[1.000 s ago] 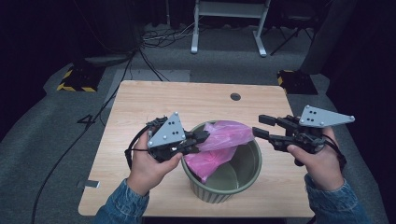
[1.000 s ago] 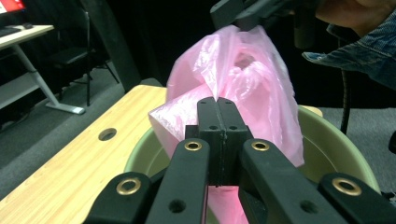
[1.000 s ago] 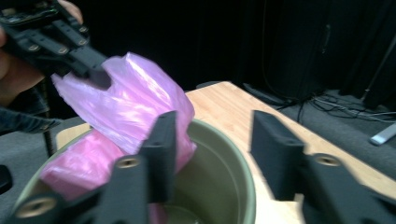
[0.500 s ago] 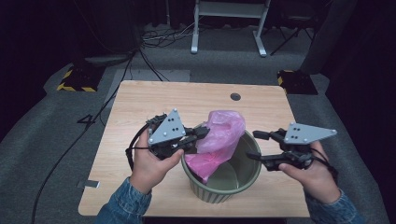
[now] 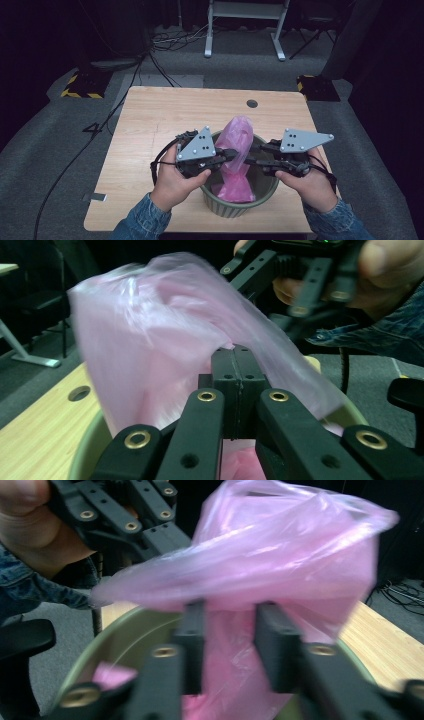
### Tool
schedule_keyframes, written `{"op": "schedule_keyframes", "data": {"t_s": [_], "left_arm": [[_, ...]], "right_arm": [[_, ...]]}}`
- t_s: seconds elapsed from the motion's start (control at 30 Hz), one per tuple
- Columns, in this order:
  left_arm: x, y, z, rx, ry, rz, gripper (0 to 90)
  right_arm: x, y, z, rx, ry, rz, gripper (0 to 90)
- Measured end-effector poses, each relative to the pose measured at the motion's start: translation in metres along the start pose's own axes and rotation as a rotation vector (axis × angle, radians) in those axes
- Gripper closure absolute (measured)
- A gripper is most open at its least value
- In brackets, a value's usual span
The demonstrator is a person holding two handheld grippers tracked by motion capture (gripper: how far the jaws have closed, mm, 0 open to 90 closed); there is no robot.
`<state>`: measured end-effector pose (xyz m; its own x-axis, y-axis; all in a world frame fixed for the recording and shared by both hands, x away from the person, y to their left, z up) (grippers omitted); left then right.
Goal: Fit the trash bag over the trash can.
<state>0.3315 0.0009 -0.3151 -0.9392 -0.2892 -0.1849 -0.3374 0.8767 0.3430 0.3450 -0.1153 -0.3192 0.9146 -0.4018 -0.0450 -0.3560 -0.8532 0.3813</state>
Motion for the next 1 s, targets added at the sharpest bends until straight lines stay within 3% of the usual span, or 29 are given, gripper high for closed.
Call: {"op": "schedule_keyframes", "data": {"t_s": [0.1,0.17,0.27,0.3,0.33,0.37,0.43,0.5,0.6,0.67,0.73,0.87,1.0], "left_arm": [[0.002,-0.002,0.001,0.003,0.002,0.016,90.0],[0.002,-0.002,0.001,0.0,-0.001,0.014,90.0],[0.001,-0.001,0.002,0.003,0.004,0.003,90.0],[0.0,-0.001,0.002,0.001,0.003,0.002,90.0],[0.0,-0.002,0.003,-0.001,0.007,0.006,90.0],[0.0,-0.002,0.003,-0.001,0.007,0.006,90.0],[0.004,-0.008,0.002,-0.009,-0.003,0.021,90.0],[0.005,-0.01,0.003,-0.028,-0.017,0.008,90.0],[0.003,-0.007,0.002,-0.017,-0.012,0.01,90.0],[0.0,-0.002,0.003,-0.014,-0.007,-0.017,90.0],[-0.005,0.005,0.004,-0.004,0.005,-0.038,90.0],[-0.012,0.015,0.007,0.007,0.028,-0.066,90.0],[-0.018,0.024,0.011,-0.005,0.026,-0.101,90.0]], "right_arm": [[0.0,0.0,0.0,-0.001,-0.005,-0.014,88.9],[-0.001,0.001,0.0,-0.003,-0.002,-0.027,86.5],[-0.004,0.002,0.002,-0.009,0.013,-0.039,58.8],[-0.004,0.002,0.002,-0.009,0.013,-0.039,58.8],[-0.006,0.002,0.001,0.011,0.032,-0.036,46.9],[-0.008,0.002,0.0,0.017,0.032,-0.042,44.4],[-0.011,0.001,-0.001,0.025,0.038,-0.052,48.8],[-0.015,0.001,-0.002,0.013,0.049,-0.081,61.7],[-0.017,0.002,-0.004,0.013,0.066,-0.075,65.3],[-0.012,0.008,-0.004,0.014,0.081,-0.037,87.6],[-0.009,0.014,-0.004,0.029,0.047,-0.052,89.4],[0.004,0.025,0.001,0.017,0.011,0.0,90.0],[0.012,0.037,0.005,0.003,0.003,0.034,90.0]]}}
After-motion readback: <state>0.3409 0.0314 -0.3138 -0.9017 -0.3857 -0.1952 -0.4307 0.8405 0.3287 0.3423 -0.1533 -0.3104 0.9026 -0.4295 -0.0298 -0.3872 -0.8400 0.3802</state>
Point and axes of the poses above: each handheld gripper's, and its own axes: y roughly backward along the jaws, z roughly out of its underside, x roughly to its right, the point moved 8 cm from there along -y, roughly forward along the jaws, and after that the axes turned 6 degrees about -y, right-handed, at the moved point
